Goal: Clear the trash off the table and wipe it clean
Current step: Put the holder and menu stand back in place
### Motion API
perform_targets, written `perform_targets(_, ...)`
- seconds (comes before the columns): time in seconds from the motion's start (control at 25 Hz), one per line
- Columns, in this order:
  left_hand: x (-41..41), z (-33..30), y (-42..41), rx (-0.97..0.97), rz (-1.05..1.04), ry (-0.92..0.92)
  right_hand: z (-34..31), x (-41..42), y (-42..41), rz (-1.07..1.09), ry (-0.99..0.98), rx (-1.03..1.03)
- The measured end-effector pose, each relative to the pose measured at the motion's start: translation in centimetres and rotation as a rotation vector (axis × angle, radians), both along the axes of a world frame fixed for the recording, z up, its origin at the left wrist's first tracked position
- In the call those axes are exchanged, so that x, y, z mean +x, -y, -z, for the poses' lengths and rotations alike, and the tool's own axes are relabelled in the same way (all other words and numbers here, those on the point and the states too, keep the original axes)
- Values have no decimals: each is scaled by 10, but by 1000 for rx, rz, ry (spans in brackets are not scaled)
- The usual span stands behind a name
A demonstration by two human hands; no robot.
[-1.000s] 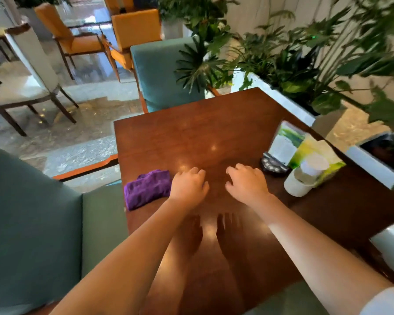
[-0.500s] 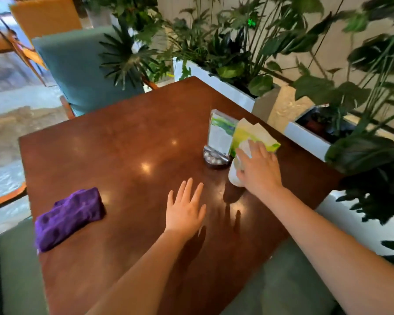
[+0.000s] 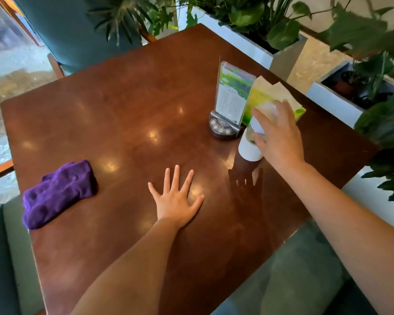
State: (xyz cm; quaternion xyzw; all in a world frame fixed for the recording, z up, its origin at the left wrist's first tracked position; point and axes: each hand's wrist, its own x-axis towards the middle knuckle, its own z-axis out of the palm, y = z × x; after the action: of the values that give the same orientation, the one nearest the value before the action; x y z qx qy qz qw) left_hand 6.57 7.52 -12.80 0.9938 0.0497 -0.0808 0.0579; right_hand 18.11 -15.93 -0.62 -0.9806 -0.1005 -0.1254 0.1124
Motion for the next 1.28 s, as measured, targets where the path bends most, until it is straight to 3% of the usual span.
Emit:
perform_targets(0.12, 1, 1, 1, 3, -2, 11, 5, 5, -1, 99, -30, 184)
perform_targets(0.36, 0, 5, 0, 5, -1, 29, 2, 5, -18, 92, -5, 224)
perform_targets(0.72, 3, 3, -1, -28, 10, 33, -13, -8, -93, -314, 39, 392)
perform_targets(1.08, 2, 6, -2, -81, 19, 82, -16, 45, -209, -742, -283, 471)
perform_targets(1.28, 4, 7, -2, -103, 25, 88, -6, 54, -249, -809, -324, 486)
